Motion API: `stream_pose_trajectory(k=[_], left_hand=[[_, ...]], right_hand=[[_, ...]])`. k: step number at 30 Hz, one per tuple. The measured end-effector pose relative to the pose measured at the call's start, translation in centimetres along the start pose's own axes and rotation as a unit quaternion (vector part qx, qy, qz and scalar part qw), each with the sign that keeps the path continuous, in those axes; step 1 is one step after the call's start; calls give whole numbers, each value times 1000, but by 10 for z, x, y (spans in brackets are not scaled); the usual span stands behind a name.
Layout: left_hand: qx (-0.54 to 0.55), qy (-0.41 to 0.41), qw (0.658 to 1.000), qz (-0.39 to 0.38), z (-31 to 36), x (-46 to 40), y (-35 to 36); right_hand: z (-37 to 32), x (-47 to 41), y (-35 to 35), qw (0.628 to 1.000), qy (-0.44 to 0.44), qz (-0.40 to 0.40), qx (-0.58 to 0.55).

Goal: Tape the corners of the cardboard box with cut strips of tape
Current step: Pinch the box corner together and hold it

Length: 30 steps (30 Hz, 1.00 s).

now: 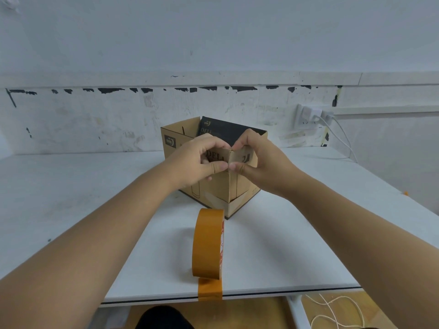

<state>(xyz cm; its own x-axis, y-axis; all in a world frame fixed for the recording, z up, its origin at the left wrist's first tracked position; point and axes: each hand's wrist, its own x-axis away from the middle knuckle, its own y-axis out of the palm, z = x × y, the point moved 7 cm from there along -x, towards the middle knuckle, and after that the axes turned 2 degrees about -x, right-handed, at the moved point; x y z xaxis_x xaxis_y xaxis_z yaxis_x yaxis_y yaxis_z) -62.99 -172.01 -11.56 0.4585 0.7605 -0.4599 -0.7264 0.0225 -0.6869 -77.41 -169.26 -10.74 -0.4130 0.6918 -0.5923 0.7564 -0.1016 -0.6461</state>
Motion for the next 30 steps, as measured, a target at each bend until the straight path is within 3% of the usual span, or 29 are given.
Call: stream_pose_trajectory(k=[11,20,30], left_hand=[[-48,11,999,10,7,4,1],[-12,9,1000,-7,9,5,1],[-9,0,1000,24,7,0,-1]], right_hand=[[1,0,-2,999,-21,16,25],[1,0,-3,1000,-6,9,-13],[1,-6,-4,999,12,20,-41]])
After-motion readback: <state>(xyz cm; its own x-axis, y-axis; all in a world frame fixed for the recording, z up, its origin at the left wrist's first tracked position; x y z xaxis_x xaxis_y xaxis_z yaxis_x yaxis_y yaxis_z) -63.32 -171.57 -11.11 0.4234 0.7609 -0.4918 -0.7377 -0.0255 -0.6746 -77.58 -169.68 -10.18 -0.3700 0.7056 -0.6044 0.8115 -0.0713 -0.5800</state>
